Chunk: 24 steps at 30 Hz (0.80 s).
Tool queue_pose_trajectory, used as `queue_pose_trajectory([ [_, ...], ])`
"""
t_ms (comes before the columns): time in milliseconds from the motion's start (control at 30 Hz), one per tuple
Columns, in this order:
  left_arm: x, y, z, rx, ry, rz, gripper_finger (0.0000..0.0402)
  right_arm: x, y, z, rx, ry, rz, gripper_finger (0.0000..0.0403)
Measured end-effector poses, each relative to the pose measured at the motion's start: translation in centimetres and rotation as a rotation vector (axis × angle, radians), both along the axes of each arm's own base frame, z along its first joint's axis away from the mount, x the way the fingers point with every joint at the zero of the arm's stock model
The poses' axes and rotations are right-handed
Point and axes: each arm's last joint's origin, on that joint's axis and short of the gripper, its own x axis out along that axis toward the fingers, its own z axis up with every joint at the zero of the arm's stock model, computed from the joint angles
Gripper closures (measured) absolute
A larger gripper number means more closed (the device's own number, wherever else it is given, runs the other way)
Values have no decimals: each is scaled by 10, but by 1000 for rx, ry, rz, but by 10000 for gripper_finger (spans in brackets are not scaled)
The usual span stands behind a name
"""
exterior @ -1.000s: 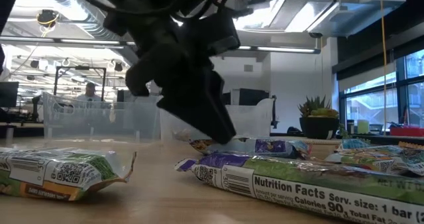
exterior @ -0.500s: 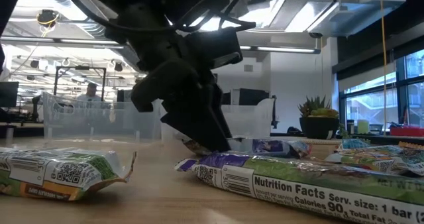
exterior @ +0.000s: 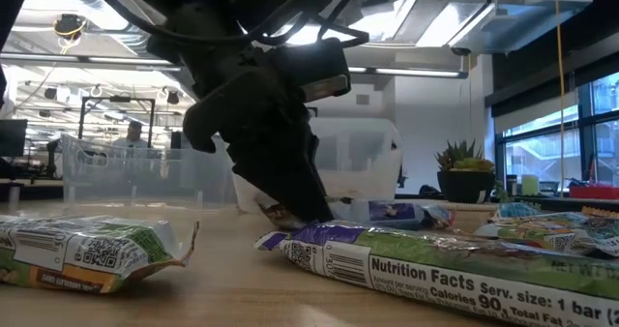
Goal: Pick and place Granola Bars by type
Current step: Put the blue granola bar into the left transparent bin
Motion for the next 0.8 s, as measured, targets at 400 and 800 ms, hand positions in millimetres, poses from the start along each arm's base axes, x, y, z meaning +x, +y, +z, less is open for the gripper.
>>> queue_pose_trajectory([
  [400,-5,2,36,10,-92,28,320,-1,0,-1,-4,12,3,264],
  [800,-54,24,137,83,-210,150,320,-2,7,-2,108,71,184,264],
])
